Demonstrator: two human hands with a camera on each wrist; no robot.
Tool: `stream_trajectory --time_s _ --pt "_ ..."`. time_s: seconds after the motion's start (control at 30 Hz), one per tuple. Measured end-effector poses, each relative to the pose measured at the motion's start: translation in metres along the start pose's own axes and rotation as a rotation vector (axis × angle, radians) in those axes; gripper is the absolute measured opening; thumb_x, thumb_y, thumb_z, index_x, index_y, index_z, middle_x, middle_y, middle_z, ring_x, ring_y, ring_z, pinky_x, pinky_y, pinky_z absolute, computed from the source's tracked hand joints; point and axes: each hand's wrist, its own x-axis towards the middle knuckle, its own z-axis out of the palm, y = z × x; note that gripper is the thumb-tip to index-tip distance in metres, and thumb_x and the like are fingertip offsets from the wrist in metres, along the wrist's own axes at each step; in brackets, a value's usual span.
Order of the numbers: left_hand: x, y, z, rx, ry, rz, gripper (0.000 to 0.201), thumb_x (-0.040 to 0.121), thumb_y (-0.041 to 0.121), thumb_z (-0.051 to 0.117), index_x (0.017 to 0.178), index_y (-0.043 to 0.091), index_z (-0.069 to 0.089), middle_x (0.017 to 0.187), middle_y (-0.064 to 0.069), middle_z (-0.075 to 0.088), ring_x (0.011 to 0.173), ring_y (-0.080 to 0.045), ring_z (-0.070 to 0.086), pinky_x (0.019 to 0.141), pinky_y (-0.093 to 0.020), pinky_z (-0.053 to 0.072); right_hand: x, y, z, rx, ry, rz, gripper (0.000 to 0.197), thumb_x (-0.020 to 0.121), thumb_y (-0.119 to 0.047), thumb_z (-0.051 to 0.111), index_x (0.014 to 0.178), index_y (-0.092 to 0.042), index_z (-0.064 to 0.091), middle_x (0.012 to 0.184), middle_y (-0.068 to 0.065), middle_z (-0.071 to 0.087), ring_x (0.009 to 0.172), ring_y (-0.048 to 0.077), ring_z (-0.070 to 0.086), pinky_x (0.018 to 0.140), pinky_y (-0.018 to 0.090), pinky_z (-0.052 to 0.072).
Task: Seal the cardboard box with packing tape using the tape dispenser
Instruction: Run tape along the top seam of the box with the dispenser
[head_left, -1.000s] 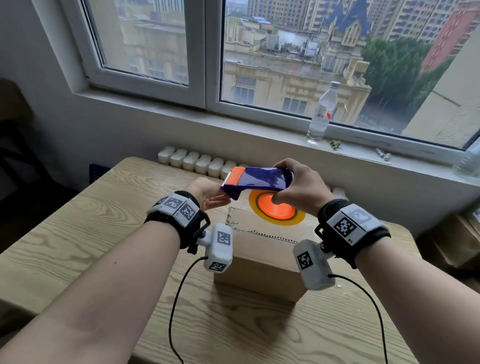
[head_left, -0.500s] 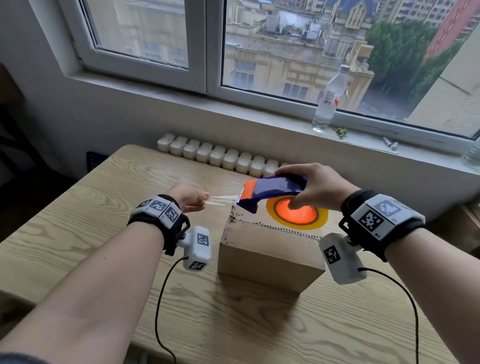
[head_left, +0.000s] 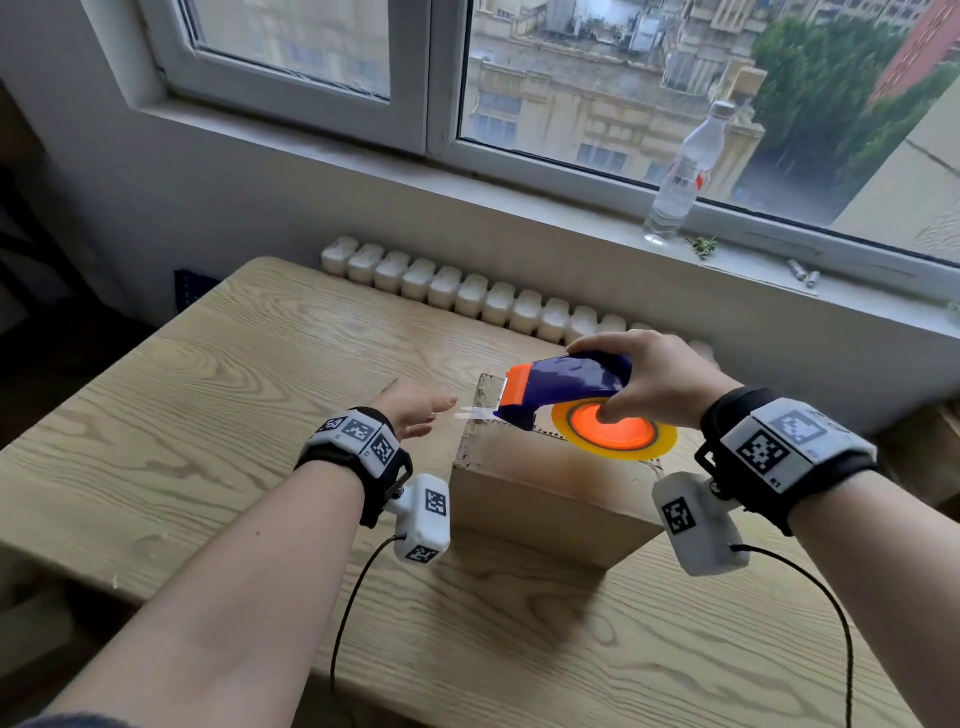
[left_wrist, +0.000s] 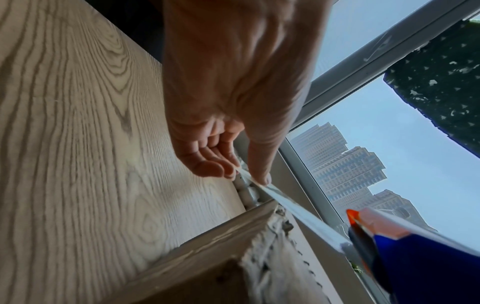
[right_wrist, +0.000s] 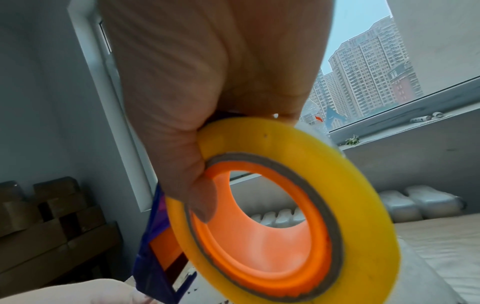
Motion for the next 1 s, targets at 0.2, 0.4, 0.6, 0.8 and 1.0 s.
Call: stream_trajectory --time_s 0.2,0.4,0.6,0.8,1.0 --pt "0.004 -0.002 0.002 0.001 0.01 -0.006 0.047 0.086 0.02 0.068 0.125 -0.003 0.054 0.13 -0.012 0.055 0.103 -0.015 0.053 0.061 -0.018 0.046 -0.001 0.003 0.001 -0.001 -0.015 0.004 0.068 0.061 -0.012 0.077 0.122 -0.037 0.06 0.098 -0.008 0.058 0.093 0.016 0.052 0.076 0.023 0.037" --pt "0.007 -0.006 0.008 0.02 0.009 -0.019 0.033 0.094 0.018 0.058 0.118 -0.005 0.056 0.113 -0.012 0.055 0.1 -0.017 0.052 0.074 -0.025 0.049 0.001 0.001 0.0 0.002 -0.022 -0.002 0.069 0.062 -0.012 0.078 0.124 -0.036 0.06 0.098 -0.007 0.057 0.09 0.015 0.051 0.072 0.023 0.038" --pt "0.005 -0.011 0.028 0.106 0.072 -0.03 0.03 0.096 0.009 0.048 0.066 0.012 0.045 0.066 -0.001 0.049 0.056 -0.01 0.048 0.052 -0.021 0.042 0.002 0.004 0.006 0.018 -0.039 -0.004 0.068 0.063 -0.011 0.077 0.124 -0.035 0.059 0.104 -0.007 0.06 0.09 0.014 0.053 0.06 0.011 0.037" --pt "0.005 -0.008 0.041 0.198 0.006 -0.049 0.029 0.095 0.007 0.048 0.066 0.011 0.048 0.069 -0.003 0.052 0.06 -0.011 0.049 0.056 -0.021 0.043 0.001 0.006 0.01 0.034 -0.036 0.007 0.068 0.063 -0.01 0.077 0.124 -0.032 0.06 0.102 -0.008 0.059 0.091 0.015 0.054 0.074 0.022 0.039" --pt "-0.003 -0.009 0.044 0.305 0.001 -0.072 0.024 0.095 0.023 0.054 0.106 0.002 0.056 0.103 -0.009 0.054 0.092 -0.022 0.056 0.075 -0.031 0.049 0.002 0.007 0.01 0.037 -0.026 0.001 0.068 0.063 -0.011 0.077 0.125 -0.033 0.06 0.102 -0.008 0.058 0.092 0.014 0.052 0.074 0.021 0.039"
